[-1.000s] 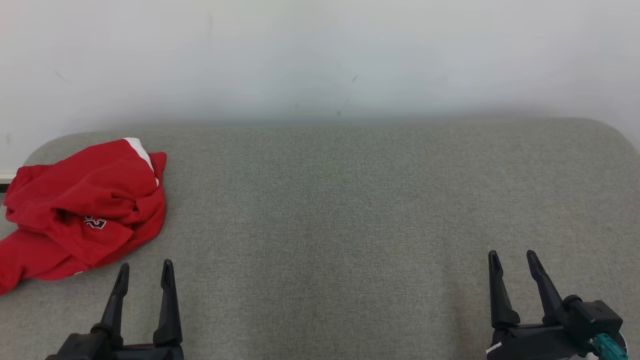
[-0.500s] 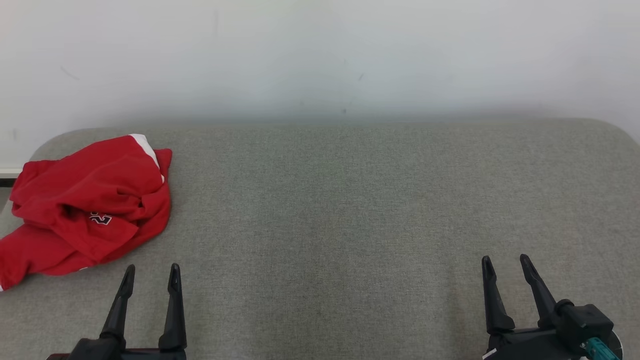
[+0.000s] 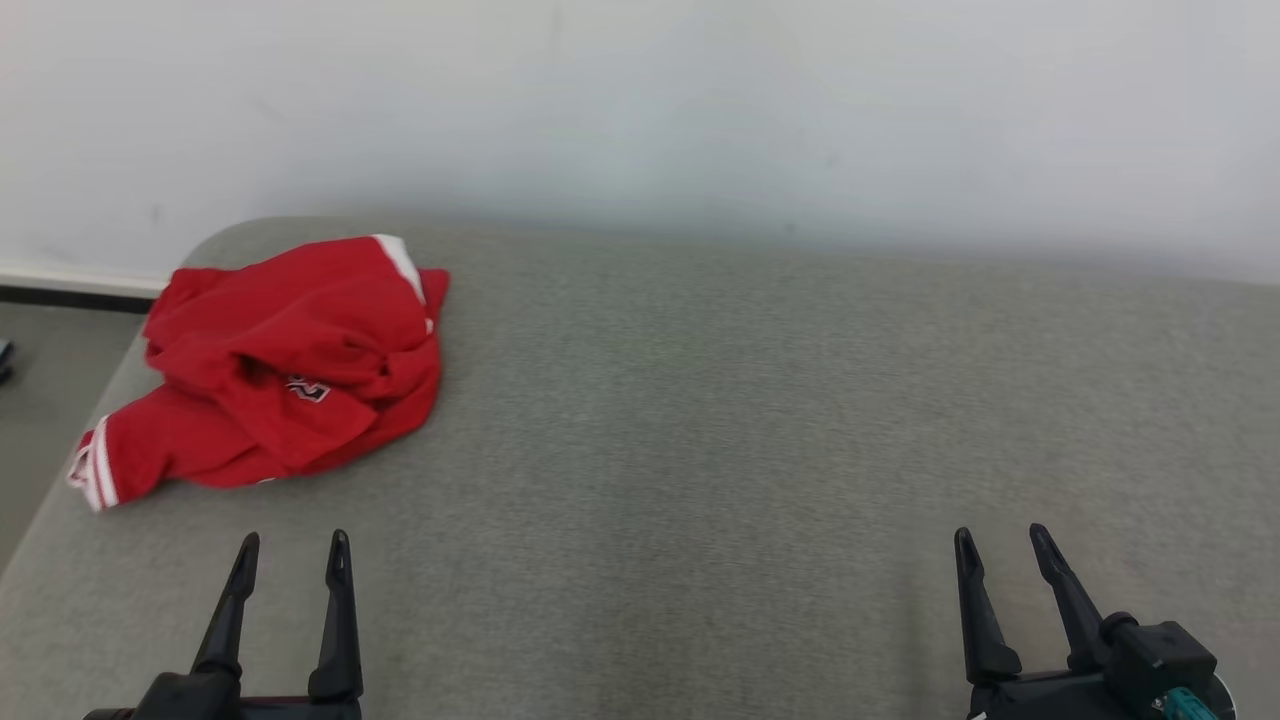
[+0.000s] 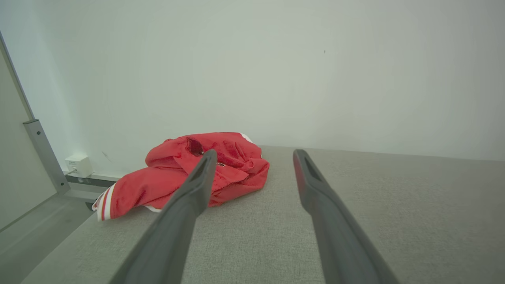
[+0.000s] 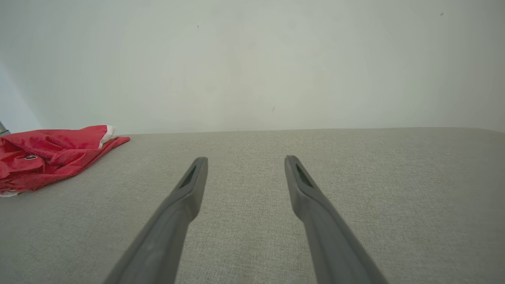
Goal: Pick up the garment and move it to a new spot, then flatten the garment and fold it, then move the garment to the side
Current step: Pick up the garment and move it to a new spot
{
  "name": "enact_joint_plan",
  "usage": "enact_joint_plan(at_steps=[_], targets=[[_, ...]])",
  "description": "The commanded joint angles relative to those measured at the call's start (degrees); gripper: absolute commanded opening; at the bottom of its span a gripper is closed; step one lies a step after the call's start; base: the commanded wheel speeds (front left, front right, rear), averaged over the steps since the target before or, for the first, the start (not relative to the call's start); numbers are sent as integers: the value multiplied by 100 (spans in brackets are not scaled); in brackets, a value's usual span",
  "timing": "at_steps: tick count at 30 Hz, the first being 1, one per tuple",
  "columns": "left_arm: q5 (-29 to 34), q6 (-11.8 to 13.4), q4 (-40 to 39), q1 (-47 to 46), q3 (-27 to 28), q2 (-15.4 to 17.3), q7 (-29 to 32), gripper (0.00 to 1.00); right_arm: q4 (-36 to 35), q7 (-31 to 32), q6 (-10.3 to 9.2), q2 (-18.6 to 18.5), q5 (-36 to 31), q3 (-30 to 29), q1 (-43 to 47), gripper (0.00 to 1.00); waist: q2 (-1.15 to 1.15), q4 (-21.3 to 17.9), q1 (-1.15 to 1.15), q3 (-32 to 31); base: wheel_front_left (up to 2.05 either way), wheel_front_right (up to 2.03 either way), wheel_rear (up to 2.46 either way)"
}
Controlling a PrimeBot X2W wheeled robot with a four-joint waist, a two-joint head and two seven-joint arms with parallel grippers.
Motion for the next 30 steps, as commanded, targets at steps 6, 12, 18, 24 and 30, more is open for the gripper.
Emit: enact_joint_plan(at_steps=[6, 12, 18, 24, 30], targets=[[52, -18, 105, 67, 127, 16, -20, 100, 35, -5, -12, -24, 75, 38, 60, 100, 0, 1073, 0, -52, 0, 0, 0], [83, -6, 202, 125, 247, 41, -20, 100, 88, -5, -12, 27, 79, 134, 78, 100, 0, 1713, 0, -108, 0, 0, 0], [123, 83, 213, 273, 398, 29, -20, 100, 138, -5, -12, 47, 93, 313, -7, 100, 0, 2067, 0, -123, 0, 0, 0], [91, 246, 97, 345, 523, -28, -20, 100, 210, -5, -12, -18, 113, 530, -136, 100, 0, 2121, 0, -21, 0, 0, 0], [77, 305, 47, 387, 576, -65, -20, 100, 254, -5, -12, -91, 153, 631, -222, 100, 0, 2124, 0, 12, 0, 0, 0]])
